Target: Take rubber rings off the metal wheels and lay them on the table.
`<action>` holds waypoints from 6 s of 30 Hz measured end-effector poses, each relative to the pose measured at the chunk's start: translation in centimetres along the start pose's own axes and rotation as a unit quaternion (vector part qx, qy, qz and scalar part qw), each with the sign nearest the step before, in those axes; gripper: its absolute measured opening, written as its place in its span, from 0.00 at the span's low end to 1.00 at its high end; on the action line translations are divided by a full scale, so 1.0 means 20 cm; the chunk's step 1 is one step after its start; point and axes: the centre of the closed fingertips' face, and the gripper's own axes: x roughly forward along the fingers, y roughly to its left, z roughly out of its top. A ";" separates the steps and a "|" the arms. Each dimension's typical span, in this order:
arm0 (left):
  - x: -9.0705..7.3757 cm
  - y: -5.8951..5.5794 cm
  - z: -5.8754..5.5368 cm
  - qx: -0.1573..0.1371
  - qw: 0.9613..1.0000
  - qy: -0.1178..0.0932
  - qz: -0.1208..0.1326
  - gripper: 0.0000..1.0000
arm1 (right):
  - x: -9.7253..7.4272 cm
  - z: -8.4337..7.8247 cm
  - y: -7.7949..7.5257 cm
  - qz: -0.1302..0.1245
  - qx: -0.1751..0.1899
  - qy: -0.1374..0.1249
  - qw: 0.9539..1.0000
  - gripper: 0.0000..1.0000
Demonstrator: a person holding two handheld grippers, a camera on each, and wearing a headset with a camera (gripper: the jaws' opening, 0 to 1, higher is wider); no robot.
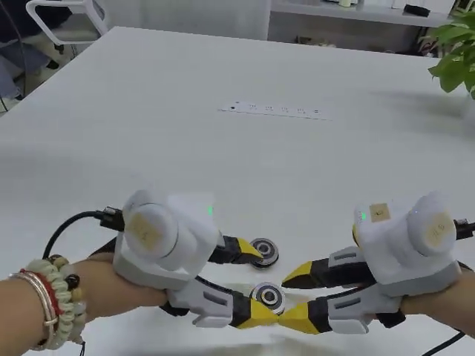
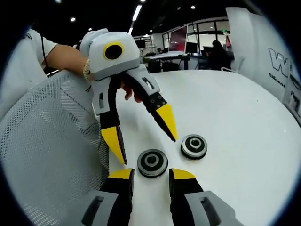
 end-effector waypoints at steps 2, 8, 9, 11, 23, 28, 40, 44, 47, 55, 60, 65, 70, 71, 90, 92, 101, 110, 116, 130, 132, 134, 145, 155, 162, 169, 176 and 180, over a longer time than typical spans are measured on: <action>0.02 -0.01 -0.01 0.004 1.000 0.004 -0.003 0.32 | 0.00 -0.01 0.00 -0.001 0.000 0.004 1.000 0.27; 0.03 0.01 -0.03 0.010 1.000 0.010 0.004 0.24 | 0.01 -0.02 -0.01 -0.002 0.000 0.006 1.000 0.26; 0.03 0.01 -0.03 0.013 1.000 0.012 0.004 0.21 | 0.01 -0.02 -0.01 -0.002 -0.001 0.007 1.000 0.26; 0.03 0.00 -0.03 0.013 1.000 0.011 0.001 0.17 | 0.02 -0.02 -0.01 -0.003 -0.001 0.005 1.000 0.24; 0.04 0.02 -0.04 0.007 1.000 0.003 0.001 0.08 | 0.03 -0.01 -0.02 -0.009 0.001 -0.002 1.000 0.22; 0.03 0.02 -0.05 0.007 1.000 -0.004 0.003 0.08 | 0.04 -0.01 -0.03 -0.018 -0.015 0.008 1.000 0.22; 0.04 0.01 -0.04 0.009 1.000 -0.007 0.005 0.08 | 0.03 -0.02 -0.03 -0.015 -0.044 0.018 0.999 0.19; 0.04 0.01 -0.04 0.015 1.000 -0.007 0.005 0.08 | 0.01 -0.05 -0.04 -0.019 -0.076 0.041 0.996 0.13; 0.04 0.01 -0.04 0.016 1.000 -0.007 0.005 0.08 | 0.01 -0.05 -0.03 -0.015 -0.054 0.033 0.998 0.02; 0.04 0.01 -0.04 0.011 1.000 -0.010 0.006 0.08 | 0.01 -0.05 -0.04 -0.019 -0.048 0.036 0.998 0.00; 0.04 0.01 -0.04 0.010 1.000 -0.012 0.005 0.08 | 0.01 -0.05 -0.04 -0.019 -0.013 0.033 0.999 0.00; 0.04 0.01 -0.04 0.008 1.000 -0.014 0.004 0.08 | 0.01 -0.04 -0.01 -0.006 -0.005 0.027 1.000 0.20; 0.04 0.01 -0.04 0.009 1.000 -0.015 0.004 0.08 | 0.06 0.01 -0.01 -0.014 -0.001 0.002 1.000 0.25; 0.04 0.01 -0.04 0.009 1.000 -0.015 0.004 0.08 | 0.07 0.02 -0.01 -0.014 0.001 0.001 1.000 0.27; 0.04 0.02 -0.04 0.006 1.000 -0.018 0.007 0.08 | 0.02 -0.03 -0.01 -0.007 0.011 0.018 1.000 0.24; 0.04 0.02 -0.04 0.006 1.000 -0.018 0.007 0.08 | 0.03 -0.04 -0.02 -0.013 0.013 0.020 1.000 0.30; 0.03 0.03 -0.04 0.006 1.000 -0.018 0.007 0.08 | 0.06 0.03 -0.03 -0.021 0.005 -0.006 1.000 0.25; 0.03 0.03 -0.04 0.006 1.000 -0.020 0.007 0.08 | 0.04 0.01 -0.03 -0.016 -0.028 0.004 0.999 0.20; 0.03 0.03 -0.04 0.004 1.000 -0.021 0.007 0.08 | 0.02 0.00 -0.03 -0.013 -0.028 0.010 0.999 0.16; 0.03 0.03 -0.04 0.002 1.000 -0.022 0.010 0.08 | 0.01 -0.04 -0.07 -0.033 -0.019 0.032 0.999 0.00; 0.03 0.03 -0.04 0.002 1.000 -0.022 0.010 0.08 | 0.01 -0.04 -0.07 -0.037 0.049 0.030 0.998 0.00; 0.03 0.03 -0.04 0.003 1.000 -0.022 0.009 0.08 | 0.01 -0.04 -0.08 -0.031 0.086 0.021 0.996 0.00; 0.03 0.03 -0.04 0.002 1.000 -0.022 0.009 0.08 | 0.00 -0.04 -0.09 -0.031 0.194 0.007 0.980 0.00; 0.04 0.03 -0.04 0.001 1.000 -0.025 0.009 0.08 | 0.01 -0.06 -0.09 -0.035 0.128 0.041 0.990 0.00; 0.04 0.03 -0.04 -0.001 1.000 -0.026 0.008 0.08 | 0.01 -0.06 -0.09 -0.043 0.126 0.053 0.990 0.00; 0.03 0.03 -0.04 -0.001 1.000 -0.025 0.008 0.08 | -0.02 -0.03 -0.11 -0.017 0.299 -0.010 0.954 0.00; 0.03 0.03 -0.04 -0.001 1.000 -0.026 0.008 0.08 | -0.04 -0.01 -0.09 0.017 0.391 -0.055 0.919 0.00; 0.04 0.03 -0.04 -0.003 1.000 -0.029 0.007 0.08 | -0.04 0.04 -0.05 0.024 0.393 -0.058 0.918 0.00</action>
